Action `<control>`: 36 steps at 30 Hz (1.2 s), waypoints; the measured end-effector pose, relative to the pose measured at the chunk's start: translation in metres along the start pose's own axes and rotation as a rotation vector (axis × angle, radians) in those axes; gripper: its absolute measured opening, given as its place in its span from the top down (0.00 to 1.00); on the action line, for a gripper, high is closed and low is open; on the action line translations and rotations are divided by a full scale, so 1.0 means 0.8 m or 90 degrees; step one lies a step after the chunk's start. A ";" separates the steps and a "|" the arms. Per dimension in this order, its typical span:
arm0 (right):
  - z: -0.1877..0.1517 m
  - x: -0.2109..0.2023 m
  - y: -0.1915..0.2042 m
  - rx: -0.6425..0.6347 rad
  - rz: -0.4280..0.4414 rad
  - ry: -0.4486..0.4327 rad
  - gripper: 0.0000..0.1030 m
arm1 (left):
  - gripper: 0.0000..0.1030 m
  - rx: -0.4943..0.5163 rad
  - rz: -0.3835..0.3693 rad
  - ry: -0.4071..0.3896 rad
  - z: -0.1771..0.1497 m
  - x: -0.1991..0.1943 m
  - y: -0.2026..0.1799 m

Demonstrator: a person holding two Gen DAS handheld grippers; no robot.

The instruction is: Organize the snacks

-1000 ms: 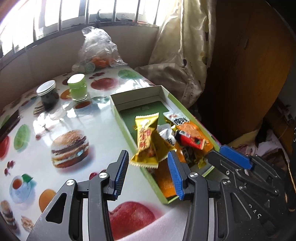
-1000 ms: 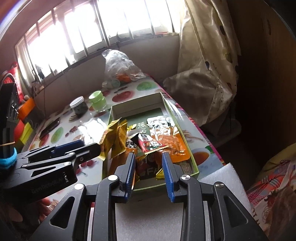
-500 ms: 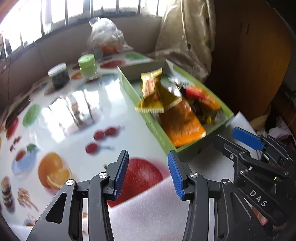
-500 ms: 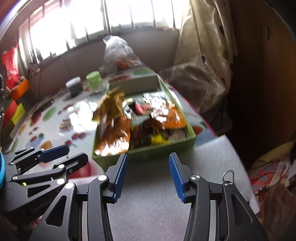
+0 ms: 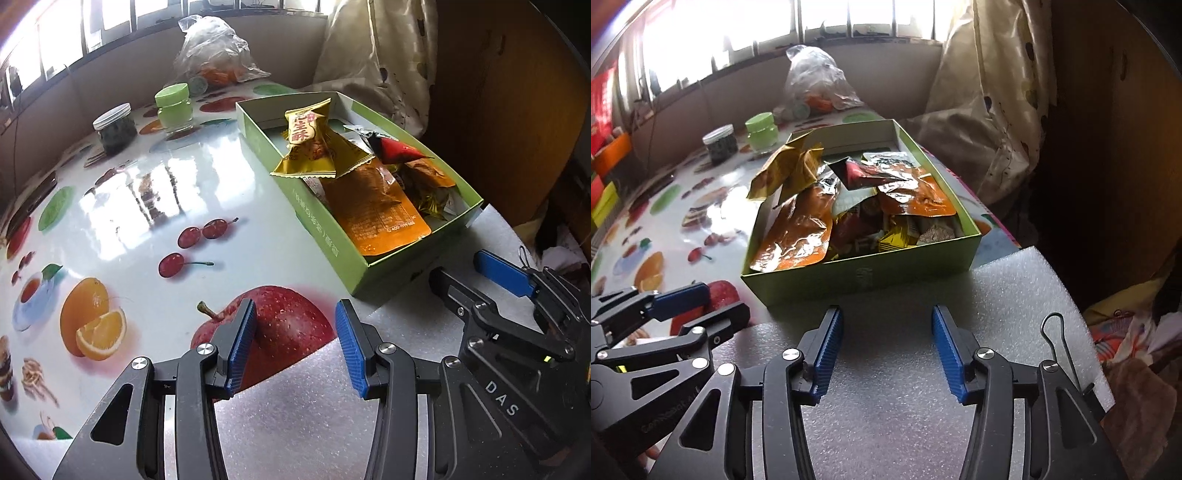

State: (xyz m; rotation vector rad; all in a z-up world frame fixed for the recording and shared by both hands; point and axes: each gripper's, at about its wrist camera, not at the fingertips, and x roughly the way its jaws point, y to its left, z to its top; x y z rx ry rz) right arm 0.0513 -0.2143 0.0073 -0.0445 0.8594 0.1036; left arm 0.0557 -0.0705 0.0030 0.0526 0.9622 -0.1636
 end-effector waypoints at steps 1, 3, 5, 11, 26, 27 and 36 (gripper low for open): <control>0.000 0.000 0.000 0.003 -0.001 -0.001 0.51 | 0.54 0.003 0.003 -0.003 -0.001 0.000 -0.001; -0.002 0.000 0.001 0.003 -0.004 -0.005 0.51 | 0.54 0.003 0.006 -0.005 -0.001 0.001 -0.002; -0.002 0.000 0.002 0.005 -0.004 -0.008 0.51 | 0.54 0.000 0.003 -0.005 -0.001 0.001 0.000; -0.002 0.000 0.003 0.007 -0.007 -0.009 0.51 | 0.54 0.002 0.007 -0.007 -0.001 0.000 0.001; -0.001 0.000 0.001 0.011 -0.005 -0.007 0.51 | 0.54 -0.009 -0.004 -0.009 -0.001 -0.001 0.004; -0.001 0.000 0.001 0.011 -0.005 -0.007 0.51 | 0.54 -0.009 -0.004 -0.009 -0.002 -0.001 0.005; -0.001 0.000 0.001 0.011 -0.004 -0.008 0.51 | 0.54 -0.009 -0.003 -0.009 -0.002 0.000 0.005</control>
